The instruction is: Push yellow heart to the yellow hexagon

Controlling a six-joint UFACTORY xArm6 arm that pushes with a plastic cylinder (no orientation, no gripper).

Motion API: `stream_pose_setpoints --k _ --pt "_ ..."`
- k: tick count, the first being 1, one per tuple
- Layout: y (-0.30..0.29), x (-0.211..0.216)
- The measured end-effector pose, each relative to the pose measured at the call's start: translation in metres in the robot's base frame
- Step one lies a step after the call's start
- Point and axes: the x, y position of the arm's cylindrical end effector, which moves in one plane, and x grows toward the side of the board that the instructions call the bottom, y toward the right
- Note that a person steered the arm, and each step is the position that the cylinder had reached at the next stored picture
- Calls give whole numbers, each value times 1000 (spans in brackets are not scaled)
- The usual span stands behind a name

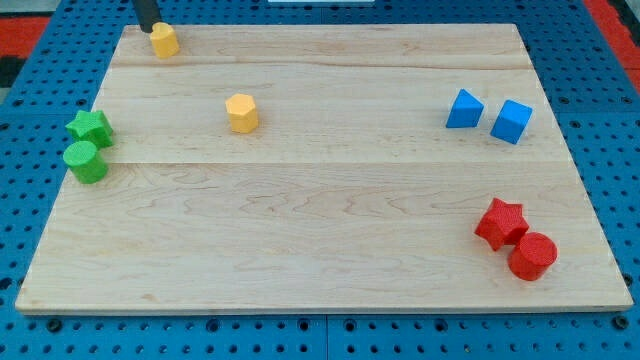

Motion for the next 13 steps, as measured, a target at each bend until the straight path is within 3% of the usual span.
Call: stream_pose_setpoints --k 4,6,13 --pt "-18 36" --pt "-12 4" --pt "111 88"
